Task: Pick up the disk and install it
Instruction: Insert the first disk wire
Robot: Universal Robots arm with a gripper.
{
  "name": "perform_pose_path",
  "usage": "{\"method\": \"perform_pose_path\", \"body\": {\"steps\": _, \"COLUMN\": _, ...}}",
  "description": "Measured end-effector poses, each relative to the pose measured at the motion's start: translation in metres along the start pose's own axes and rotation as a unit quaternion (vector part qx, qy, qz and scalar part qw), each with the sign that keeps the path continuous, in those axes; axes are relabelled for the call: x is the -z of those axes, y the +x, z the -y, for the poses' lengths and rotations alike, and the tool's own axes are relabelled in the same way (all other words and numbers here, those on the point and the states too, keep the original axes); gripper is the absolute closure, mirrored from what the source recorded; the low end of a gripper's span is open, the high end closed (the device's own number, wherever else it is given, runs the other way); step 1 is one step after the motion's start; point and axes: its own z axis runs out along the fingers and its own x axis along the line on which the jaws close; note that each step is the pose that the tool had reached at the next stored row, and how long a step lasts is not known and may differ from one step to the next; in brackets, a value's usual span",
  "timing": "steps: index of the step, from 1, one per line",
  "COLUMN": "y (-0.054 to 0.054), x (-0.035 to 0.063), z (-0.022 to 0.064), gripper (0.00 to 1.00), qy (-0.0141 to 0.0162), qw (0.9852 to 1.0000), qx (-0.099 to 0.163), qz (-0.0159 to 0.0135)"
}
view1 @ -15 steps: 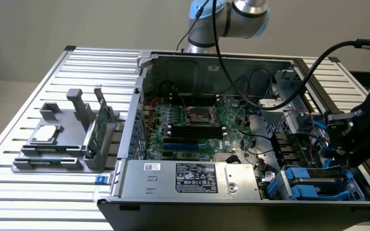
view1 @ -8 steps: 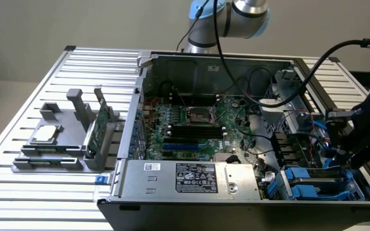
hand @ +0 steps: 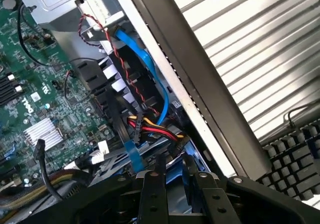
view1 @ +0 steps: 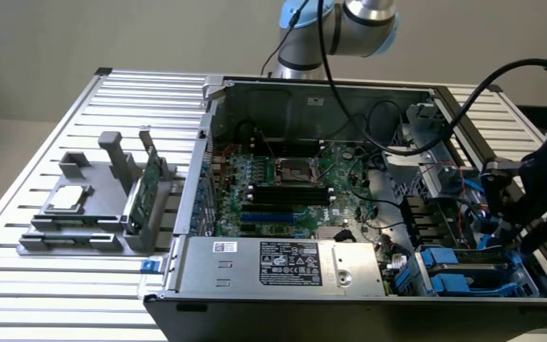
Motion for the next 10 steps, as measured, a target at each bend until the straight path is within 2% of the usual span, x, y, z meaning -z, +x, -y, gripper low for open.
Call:
{"method": "perform_pose_path", "body": {"steps": 5, "y": 0.0, "x": -0.0007, "z": 0.0001, "gripper": 0.72, "qy": 0.0039, "qw": 0.999, "qx": -0.045, "qz": 0.0042}}
{"method": "perform_pose_path", "body": {"steps": 10, "y": 0.0001, "x": -0.0014, "z": 0.0001, "gripper": 0.72, "qy": 0.0077, "qw": 0.996, "qx": -0.089, "qz": 0.0083}}
